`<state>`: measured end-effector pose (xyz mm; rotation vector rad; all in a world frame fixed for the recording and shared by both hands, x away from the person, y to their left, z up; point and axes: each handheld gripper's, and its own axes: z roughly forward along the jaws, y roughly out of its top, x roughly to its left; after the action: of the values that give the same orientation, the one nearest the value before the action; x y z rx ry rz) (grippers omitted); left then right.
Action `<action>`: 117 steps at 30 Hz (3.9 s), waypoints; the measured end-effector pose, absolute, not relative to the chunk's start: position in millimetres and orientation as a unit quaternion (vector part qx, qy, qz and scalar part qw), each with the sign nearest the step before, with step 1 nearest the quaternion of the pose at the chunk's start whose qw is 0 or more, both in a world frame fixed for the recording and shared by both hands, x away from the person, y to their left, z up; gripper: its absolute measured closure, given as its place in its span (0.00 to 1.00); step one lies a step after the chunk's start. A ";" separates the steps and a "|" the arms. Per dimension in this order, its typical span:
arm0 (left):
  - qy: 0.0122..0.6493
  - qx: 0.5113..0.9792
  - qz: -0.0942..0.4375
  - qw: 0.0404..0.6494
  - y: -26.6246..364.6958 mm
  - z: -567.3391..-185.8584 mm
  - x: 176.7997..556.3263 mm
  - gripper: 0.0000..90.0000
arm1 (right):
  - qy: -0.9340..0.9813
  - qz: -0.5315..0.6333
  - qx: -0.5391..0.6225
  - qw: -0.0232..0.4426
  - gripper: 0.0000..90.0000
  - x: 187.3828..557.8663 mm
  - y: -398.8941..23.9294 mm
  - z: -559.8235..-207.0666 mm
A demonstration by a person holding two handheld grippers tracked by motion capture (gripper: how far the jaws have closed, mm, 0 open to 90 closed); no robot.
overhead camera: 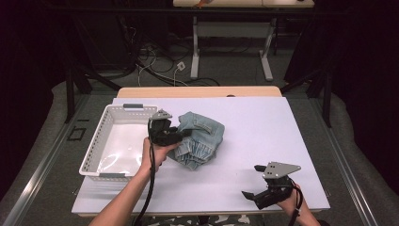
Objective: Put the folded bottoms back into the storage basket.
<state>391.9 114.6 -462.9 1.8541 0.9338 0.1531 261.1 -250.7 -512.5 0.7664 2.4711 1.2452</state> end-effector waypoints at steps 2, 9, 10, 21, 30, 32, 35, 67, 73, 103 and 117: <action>0.384 0.769 0.066 0.507 115.6 -461.1 391.3 0.80 | 0.853 0.430 0.265 0.135 0.03 261.1 -250.8 -512.5; 0.379 0.768 0.071 0.510 118.5 -454.7 389.2 0.81 | 0.852 0.430 0.265 0.134 0.03 261.1 -250.8 -512.6; 0.379 0.768 0.072 0.511 118.9 -453.6 388.7 0.81 | 0.853 0.430 0.265 0.134 0.03 261.2 -250.9 -512.6; 0.380 0.766 0.079 0.513 124.6 -446.9 386.9 0.81 | 0.853 0.430 0.264 0.134 0.03 261.1 -250.4 -512.8; 0.378 0.761 0.084 0.521 130.5 -439.1 384.7 0.81 | 0.853 0.430 0.263 0.133 0.03 261.1 -250.3 -512.9; 0.378 0.759 0.086 0.523 132.2 -437.4 384.5 0.81 | 0.853 0.430 0.263 0.133 0.03 261.1 -250.3 -512.9; 0.377 0.758 0.089 0.525 134.9 -434.8 384.1 0.81 | 0.853 0.430 0.264 0.133 0.03 261.1 -250.4 -512.8; 0.383 0.734 0.118 0.549 165.6 -408.1 378.7 0.82 | 0.853 0.430 0.264 0.133 0.03 261.2 -250.3 -513.0; 0.387 0.725 0.125 0.556 173.6 -402.2 377.3 0.82 | 0.853 0.430 0.264 0.133 0.03 261.4 -250.4 -513.0; 0.401 0.696 0.156 0.575 207.0 -382.4 371.1 0.82 | 0.853 0.430 0.265 0.133 0.03 261.5 -250.2 -513.2; 0.412 0.685 0.173 0.575 222.0 -376.2 368.8 0.82 | 0.854 0.429 0.264 0.132 0.03 261.7 -250.1 -513.3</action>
<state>368.8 222.0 -376.2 1.6053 0.9657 0.4051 261.7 -250.1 -513.3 0.7667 2.4769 1.2444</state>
